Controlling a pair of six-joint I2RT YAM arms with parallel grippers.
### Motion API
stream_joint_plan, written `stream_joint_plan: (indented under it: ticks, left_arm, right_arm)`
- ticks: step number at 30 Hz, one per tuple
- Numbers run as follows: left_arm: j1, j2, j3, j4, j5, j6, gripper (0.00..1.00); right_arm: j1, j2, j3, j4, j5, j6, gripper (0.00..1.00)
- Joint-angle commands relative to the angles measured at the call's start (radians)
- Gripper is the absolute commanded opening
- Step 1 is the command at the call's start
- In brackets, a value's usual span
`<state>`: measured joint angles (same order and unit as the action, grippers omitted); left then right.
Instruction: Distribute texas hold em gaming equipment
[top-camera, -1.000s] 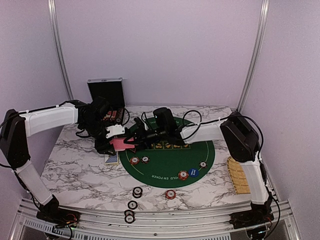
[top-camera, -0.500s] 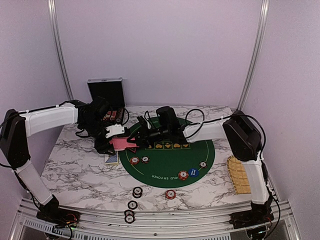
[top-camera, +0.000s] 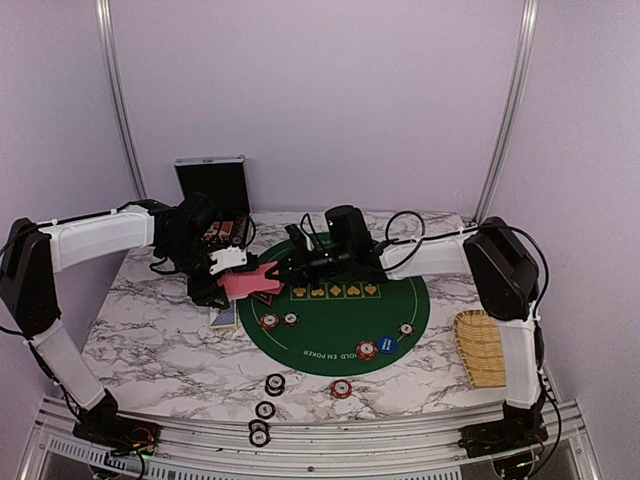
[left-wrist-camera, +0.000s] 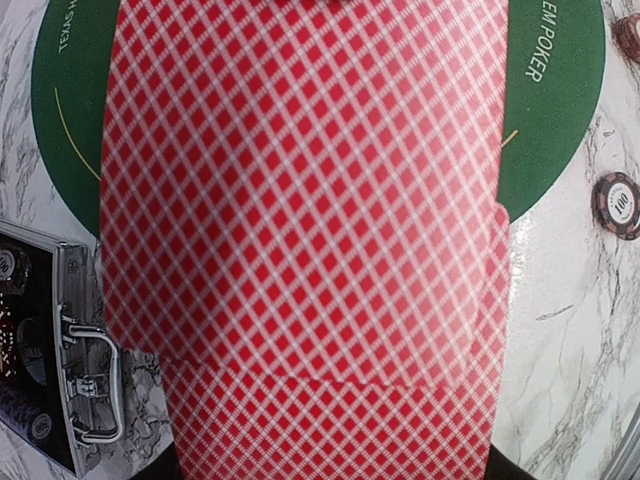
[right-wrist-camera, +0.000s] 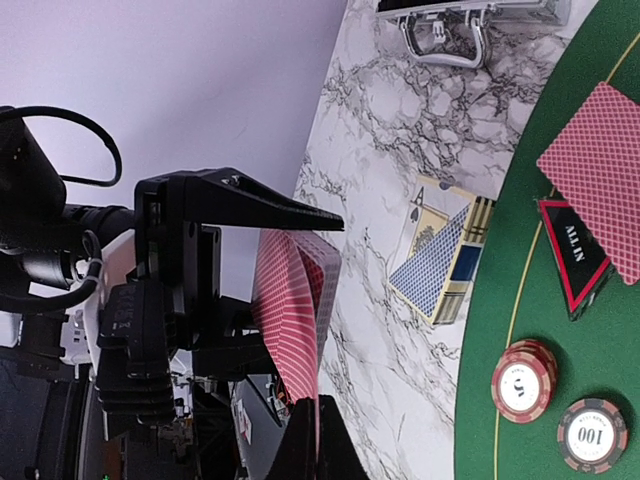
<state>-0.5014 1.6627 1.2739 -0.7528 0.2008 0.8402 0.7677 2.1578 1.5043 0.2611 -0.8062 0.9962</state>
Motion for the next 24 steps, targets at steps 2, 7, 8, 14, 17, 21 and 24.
stream_joint_plan:
  ticks: [2,7,8,14,17,21,24]
  left_arm:
    - [0.007,-0.005,-0.004,0.014,0.014,-0.007,0.0]
    - [0.008,-0.012,-0.008,0.013,0.013,-0.007,0.0]
    - [0.008,-0.014,-0.009,0.013,0.014,-0.006,0.0]
    - [0.008,-0.021,-0.016,0.012,0.016,-0.009,0.0]
    - [0.008,-0.025,-0.017,0.009,0.017,-0.01,0.0]
    - [0.006,-0.027,-0.01,0.004,0.019,-0.011,0.0]
    - [0.004,-0.03,-0.008,-0.001,0.02,-0.012,0.0]
  right_arm:
    - [-0.05,-0.07,-0.014,-0.022,-0.016,-0.023,0.0]
    - [-0.147,-0.081,-0.016,-0.093,-0.024,-0.079,0.0]
    - [-0.171,-0.078,-0.01,-0.115,-0.02,-0.098,0.0]
    - [-0.29,-0.002,0.155,-0.401,0.07,-0.286,0.0]
    - [-0.336,0.073,0.248,-0.49,0.119,-0.351,0.0]
    - [-0.373,0.173,0.377,-0.578,0.173,-0.401,0.0]
    - [-0.381,0.25,0.477,-0.632,0.205,-0.427,0.0]
